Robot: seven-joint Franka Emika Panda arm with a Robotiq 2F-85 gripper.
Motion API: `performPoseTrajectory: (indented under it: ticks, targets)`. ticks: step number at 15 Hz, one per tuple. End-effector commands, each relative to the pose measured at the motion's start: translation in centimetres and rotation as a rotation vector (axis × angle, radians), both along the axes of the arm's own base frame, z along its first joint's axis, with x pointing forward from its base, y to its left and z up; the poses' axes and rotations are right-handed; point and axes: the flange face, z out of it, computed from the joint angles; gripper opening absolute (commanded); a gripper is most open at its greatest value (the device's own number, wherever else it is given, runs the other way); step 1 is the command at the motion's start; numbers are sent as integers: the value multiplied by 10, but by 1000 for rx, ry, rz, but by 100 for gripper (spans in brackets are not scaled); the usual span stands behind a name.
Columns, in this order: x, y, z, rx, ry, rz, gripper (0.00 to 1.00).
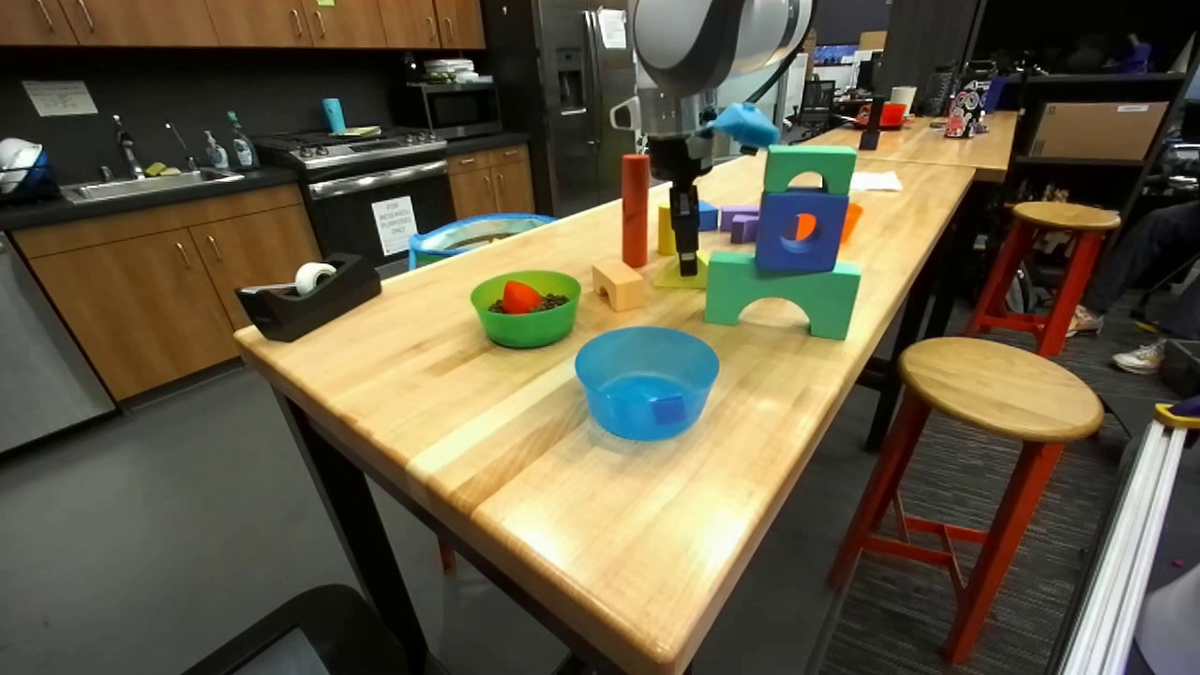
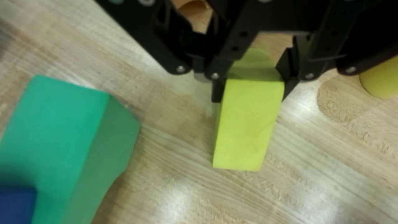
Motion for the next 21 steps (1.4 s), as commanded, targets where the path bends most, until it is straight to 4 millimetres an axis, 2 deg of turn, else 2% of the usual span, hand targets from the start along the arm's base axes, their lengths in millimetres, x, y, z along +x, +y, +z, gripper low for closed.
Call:
performPoseTrajectory:
  ticks: [1, 6, 16, 21]
  targets:
    - [4, 3, 3, -35, 6, 17, 16]
    - [3, 6, 10, -63, 6, 40, 16]
    - [5, 21, 57, -153, -51, 46, 16]
    - [1, 13, 83, -162, -92, 24, 16]
